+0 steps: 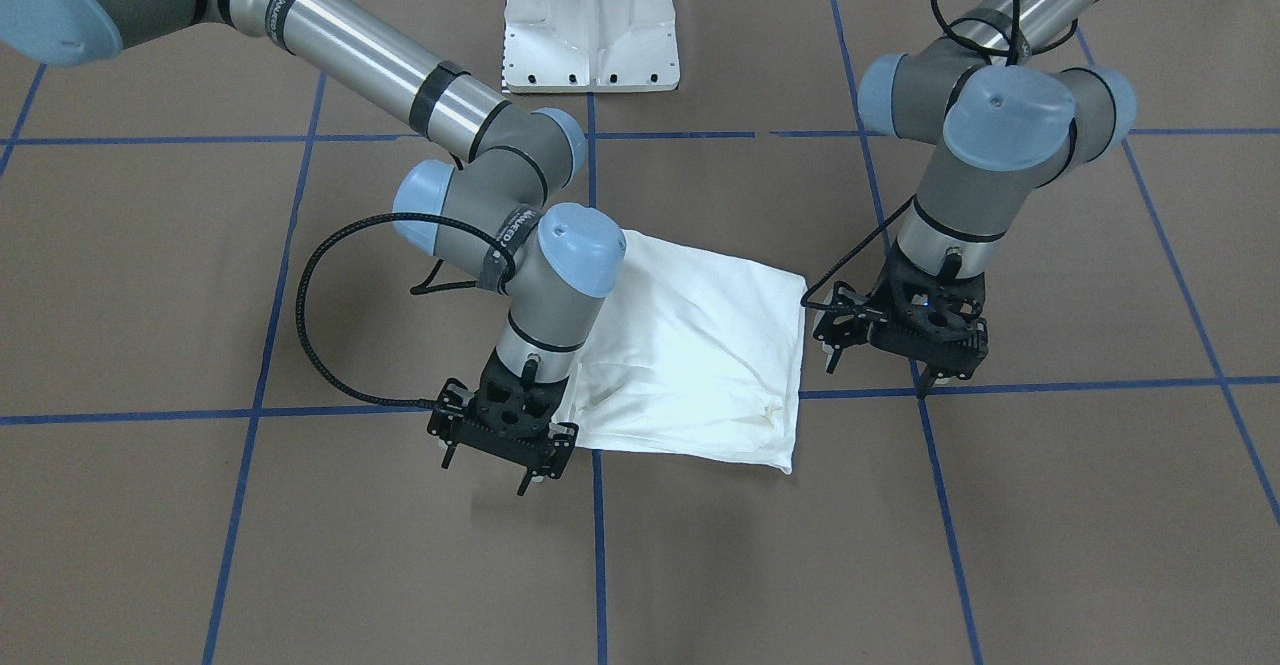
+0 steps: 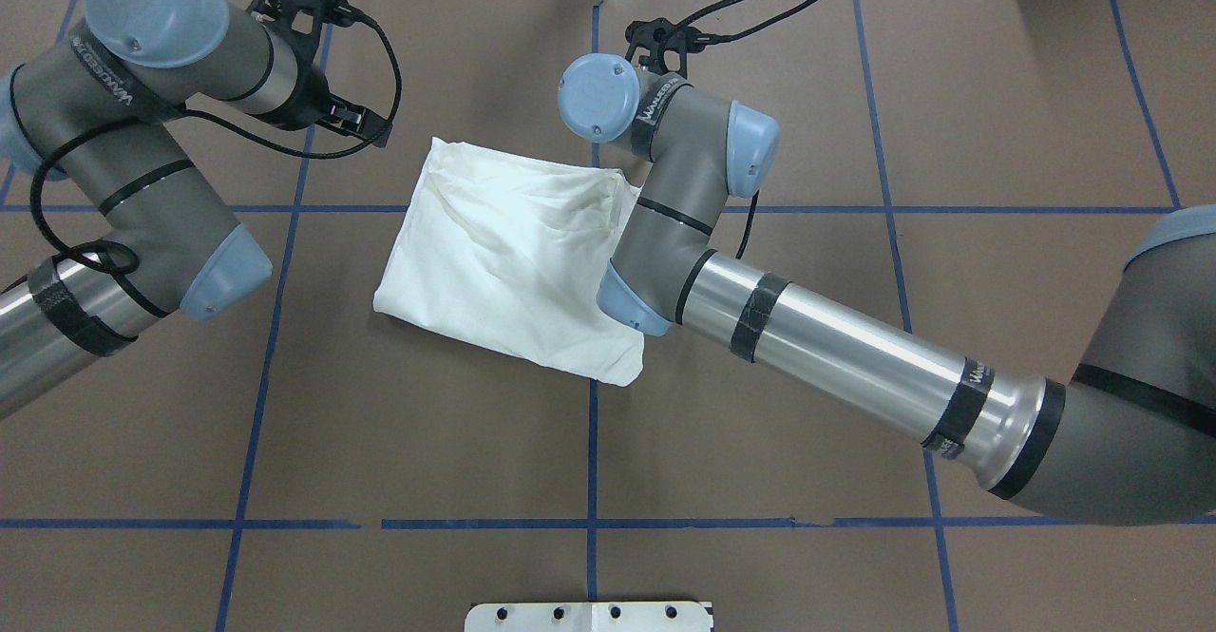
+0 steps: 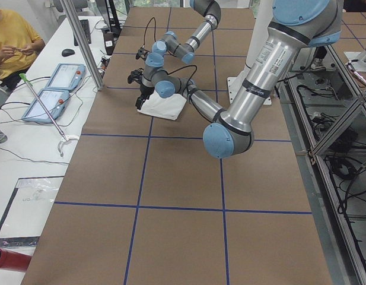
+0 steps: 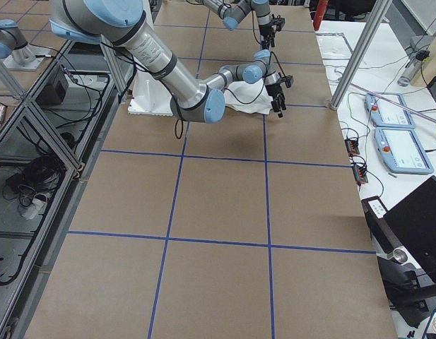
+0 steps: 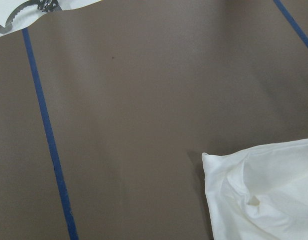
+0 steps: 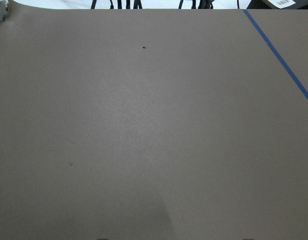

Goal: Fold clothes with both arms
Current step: 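Release the shirt and raise both grippers away from the bundle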

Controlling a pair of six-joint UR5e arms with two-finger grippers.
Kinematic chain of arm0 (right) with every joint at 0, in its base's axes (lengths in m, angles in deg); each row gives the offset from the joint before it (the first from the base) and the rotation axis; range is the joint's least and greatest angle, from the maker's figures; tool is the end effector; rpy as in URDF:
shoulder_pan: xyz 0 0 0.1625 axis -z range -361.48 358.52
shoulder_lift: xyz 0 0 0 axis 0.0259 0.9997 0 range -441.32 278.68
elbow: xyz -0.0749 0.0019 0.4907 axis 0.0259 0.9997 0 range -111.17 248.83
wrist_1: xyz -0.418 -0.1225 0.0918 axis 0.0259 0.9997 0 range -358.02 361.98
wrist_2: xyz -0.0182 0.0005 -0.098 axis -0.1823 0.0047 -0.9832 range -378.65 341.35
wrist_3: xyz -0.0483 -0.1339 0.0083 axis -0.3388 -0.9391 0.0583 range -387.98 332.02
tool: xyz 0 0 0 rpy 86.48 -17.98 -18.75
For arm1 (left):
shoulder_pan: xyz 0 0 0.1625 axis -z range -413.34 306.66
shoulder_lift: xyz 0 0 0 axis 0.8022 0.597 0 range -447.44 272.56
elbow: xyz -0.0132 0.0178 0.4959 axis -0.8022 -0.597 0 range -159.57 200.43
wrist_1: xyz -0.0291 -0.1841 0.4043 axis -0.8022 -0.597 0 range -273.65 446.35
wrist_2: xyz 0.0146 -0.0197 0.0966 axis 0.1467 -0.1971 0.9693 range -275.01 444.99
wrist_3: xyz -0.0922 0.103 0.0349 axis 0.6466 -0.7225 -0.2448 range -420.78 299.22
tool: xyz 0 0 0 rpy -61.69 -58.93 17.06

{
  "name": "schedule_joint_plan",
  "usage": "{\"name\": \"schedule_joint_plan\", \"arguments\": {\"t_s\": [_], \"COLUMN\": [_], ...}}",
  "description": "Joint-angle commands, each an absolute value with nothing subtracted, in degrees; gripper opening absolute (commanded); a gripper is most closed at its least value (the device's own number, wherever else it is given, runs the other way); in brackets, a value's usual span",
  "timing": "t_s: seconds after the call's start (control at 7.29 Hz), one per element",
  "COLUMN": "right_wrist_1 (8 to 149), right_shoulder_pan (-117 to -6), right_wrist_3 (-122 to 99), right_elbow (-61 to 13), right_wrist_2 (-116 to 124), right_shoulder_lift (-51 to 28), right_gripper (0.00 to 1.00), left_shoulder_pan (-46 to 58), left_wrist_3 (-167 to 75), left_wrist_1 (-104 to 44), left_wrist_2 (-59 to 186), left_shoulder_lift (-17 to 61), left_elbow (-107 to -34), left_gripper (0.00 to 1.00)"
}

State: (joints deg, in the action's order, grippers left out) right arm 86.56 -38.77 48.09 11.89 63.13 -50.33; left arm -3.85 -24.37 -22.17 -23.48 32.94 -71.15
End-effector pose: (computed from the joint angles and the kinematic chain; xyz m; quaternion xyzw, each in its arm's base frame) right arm -0.6755 -0.7075 0.3008 0.1788 -0.2133 0.2134 0.9365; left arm 0.4391 -0.6497 0.3751 0.2393 0.3754 0.1002 0.8898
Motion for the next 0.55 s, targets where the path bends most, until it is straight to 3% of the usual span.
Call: {"name": "schedule_joint_plan", "arguments": {"t_s": [0.0, 0.41], "right_wrist_1": [86.62, 87.4], "right_shoulder_pan": [-44.0, -57.41], "right_wrist_3": [39.3, 14.4], "right_elbow": [4.46, -10.49], "right_wrist_2": [76.82, 96.77], "right_shoulder_lift": [-47.24, -32.24], "right_gripper": [1.0, 1.0], "left_shoulder_pan": [-3.25, 8.29], "left_wrist_3": [-25.09, -44.26], "left_wrist_1": [-21.41, -12.22], "left_wrist_2": [-23.82, -33.27], "left_shoulder_lift": [32.53, 22.98], "left_elbow": [-73.86, -84.05], "left_gripper": [1.0, 1.0]}}
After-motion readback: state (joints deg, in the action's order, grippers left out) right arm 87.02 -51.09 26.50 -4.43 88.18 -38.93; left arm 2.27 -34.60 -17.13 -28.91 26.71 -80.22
